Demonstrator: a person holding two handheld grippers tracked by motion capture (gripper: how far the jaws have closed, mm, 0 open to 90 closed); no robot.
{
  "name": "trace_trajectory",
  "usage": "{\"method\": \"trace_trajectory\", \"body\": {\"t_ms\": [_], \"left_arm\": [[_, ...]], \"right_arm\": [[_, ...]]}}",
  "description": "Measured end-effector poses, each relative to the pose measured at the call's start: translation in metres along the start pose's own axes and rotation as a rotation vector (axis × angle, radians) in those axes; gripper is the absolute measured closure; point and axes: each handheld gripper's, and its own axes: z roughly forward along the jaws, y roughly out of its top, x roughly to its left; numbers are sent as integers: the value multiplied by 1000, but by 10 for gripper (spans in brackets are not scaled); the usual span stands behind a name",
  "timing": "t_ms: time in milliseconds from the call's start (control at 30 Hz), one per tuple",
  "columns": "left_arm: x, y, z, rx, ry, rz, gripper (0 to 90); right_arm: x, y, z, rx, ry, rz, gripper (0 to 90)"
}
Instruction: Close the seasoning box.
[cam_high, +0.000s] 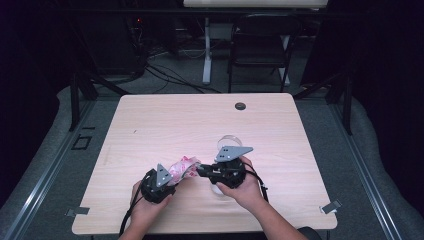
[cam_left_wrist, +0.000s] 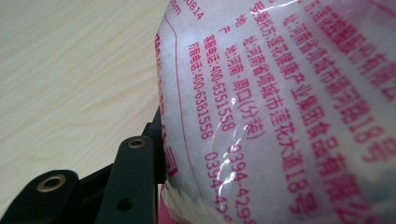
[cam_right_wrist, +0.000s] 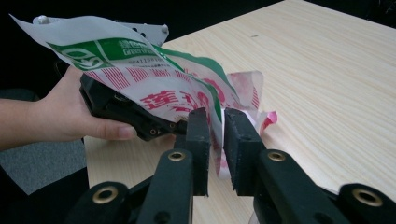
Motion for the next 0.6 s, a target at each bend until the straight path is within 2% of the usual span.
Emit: {"method": "trace_trajectory", "body": {"t_ms": [167, 300, 367, 467, 533, 600], "left_arm": [[3, 4, -4, -17, 62, 40, 602], [2, 10, -5, -18, 96, 99, 603], [0, 13, -5, -24, 103, 113, 602], [-3, 16, -4, -34, 118, 140, 602], [-4, 18, -4, -33, 115, 147, 602], [-3, 20, -4, -35, 110, 152, 602]], "right_arm": [[0, -1, -7, -23, -8, -2, 742], [0, -2, -11, -40, -17, -8, 687], [0, -2, -13, -41, -25, -18, 654], [2, -1, -17, -52, -45, -61, 603], [2, 1, -20, -49, -38, -74, 575], [3, 2, -24, -51, -54, -102, 563]]}}
